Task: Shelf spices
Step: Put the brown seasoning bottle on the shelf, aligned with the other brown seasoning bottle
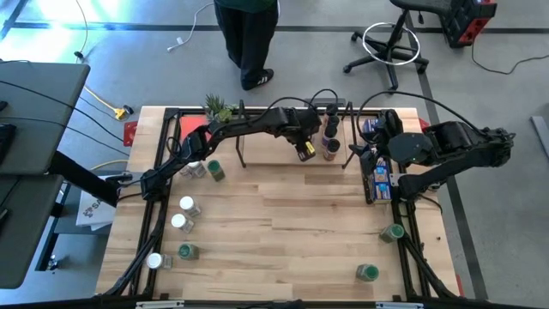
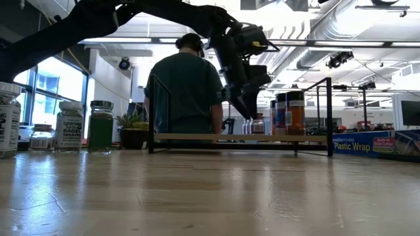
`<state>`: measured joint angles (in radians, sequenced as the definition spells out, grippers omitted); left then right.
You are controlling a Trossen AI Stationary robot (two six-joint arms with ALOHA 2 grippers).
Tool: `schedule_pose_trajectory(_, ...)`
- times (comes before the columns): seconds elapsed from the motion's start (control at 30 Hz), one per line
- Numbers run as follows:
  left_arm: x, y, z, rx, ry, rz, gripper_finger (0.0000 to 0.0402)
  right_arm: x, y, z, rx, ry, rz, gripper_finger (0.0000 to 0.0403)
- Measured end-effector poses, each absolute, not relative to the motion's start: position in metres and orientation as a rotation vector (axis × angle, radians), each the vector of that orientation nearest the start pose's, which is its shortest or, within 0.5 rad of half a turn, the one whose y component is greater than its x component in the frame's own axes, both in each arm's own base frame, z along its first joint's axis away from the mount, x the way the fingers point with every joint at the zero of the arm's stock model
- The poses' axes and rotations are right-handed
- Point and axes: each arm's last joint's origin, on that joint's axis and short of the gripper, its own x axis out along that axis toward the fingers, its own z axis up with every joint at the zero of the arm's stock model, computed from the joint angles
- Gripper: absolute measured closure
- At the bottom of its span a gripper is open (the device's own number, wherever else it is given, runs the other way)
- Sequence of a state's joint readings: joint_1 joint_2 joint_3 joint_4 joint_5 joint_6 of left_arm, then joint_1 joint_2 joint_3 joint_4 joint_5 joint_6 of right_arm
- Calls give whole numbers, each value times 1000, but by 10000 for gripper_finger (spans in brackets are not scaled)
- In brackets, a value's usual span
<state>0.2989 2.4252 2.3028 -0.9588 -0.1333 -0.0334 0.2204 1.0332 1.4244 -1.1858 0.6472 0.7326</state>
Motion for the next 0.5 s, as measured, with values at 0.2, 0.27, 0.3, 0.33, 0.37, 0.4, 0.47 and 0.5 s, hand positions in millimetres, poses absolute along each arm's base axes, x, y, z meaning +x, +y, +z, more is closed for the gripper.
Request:
schedule_pose_trajectory(0.2,477,153,228,-130,1191,460,271,152,16,414,348,535,-636,139)
schedule_pose_trajectory(0.27,468,152,238,-118,1242,502,271,152,16,414,339,538,-633,139)
schedule_pose_trajectory(0.3,463,152,243,-111,1266,526,271,152,16,414,337,539,-632,139)
schedule_pose_trajectory(0.33,460,153,247,-102,1281,551,271,152,16,414,333,539,-633,139)
schedule_pose_trajectory(0.37,457,155,252,-95,1280,572,271,152,16,414,326,538,-637,139)
schedule_pose_trajectory(0.4,455,157,255,-96,1268,591,271,152,16,415,322,536,-640,139)
schedule_pose_trajectory(0.47,453,165,260,-126,1226,621,271,152,15,415,308,530,-653,139)
schedule_pose_trajectory(0.5,452,170,261,-157,1205,636,271,152,15,415,301,529,-655,139)
